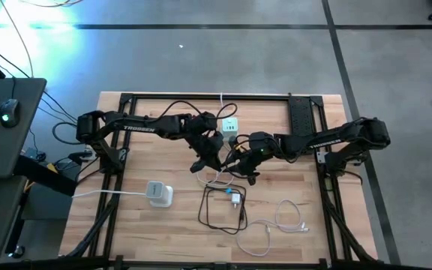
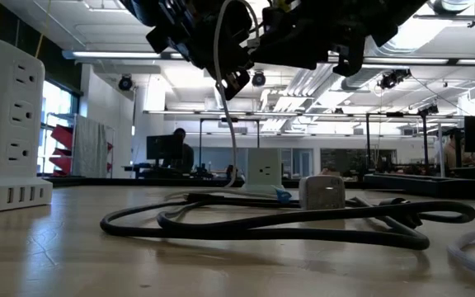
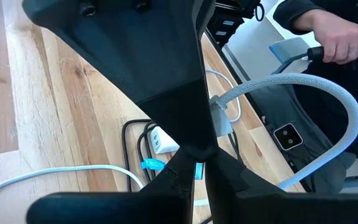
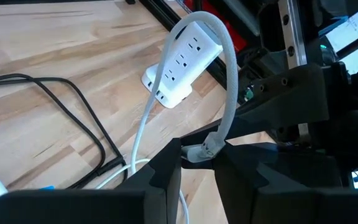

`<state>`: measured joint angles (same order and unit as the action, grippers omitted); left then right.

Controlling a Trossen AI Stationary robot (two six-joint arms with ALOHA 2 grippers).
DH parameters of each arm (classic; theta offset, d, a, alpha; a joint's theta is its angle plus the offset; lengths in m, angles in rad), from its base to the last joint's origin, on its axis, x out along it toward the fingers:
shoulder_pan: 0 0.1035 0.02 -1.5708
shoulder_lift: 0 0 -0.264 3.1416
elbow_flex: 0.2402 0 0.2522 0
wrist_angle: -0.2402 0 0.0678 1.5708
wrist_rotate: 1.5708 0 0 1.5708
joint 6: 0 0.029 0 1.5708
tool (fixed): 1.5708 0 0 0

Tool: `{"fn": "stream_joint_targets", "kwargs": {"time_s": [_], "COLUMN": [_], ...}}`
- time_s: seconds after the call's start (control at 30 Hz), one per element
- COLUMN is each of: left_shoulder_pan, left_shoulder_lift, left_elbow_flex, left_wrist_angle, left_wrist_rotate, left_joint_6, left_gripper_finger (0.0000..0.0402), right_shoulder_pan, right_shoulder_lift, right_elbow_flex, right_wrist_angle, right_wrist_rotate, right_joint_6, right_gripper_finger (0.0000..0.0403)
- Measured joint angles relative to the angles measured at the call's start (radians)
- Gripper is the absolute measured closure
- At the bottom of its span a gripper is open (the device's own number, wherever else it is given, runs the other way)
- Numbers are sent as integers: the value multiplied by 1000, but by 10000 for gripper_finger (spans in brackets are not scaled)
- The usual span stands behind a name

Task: Insert USB
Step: Insert the top white charger cable into the green outlet extension

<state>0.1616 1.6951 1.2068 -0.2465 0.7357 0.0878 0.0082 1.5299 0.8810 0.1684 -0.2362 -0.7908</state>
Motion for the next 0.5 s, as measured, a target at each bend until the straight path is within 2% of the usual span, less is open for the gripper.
{"fn": "stream_joint_targets", "kwargs": {"time_s": [0.2, 0.5], "left_shoulder_pan": [0, 23], "left_shoulder_lift": [-2, -4], "left_elbow_flex": [0, 0], "left_wrist_angle": [-1, -32], "left_wrist_rotate": [-7, -23], "left_joint_6": [0, -8], "left_gripper_finger": [401, 400], "right_shoulder_pan": [0, -1], "right_shoulder_lift": [0, -6], "right_elbow_flex": [-2, -3], "right_wrist_angle": [-12, -13], "right_wrist_rotate": [22, 79], "right_joint_6": [7, 36], "right_gripper_finger": [383, 385]}}
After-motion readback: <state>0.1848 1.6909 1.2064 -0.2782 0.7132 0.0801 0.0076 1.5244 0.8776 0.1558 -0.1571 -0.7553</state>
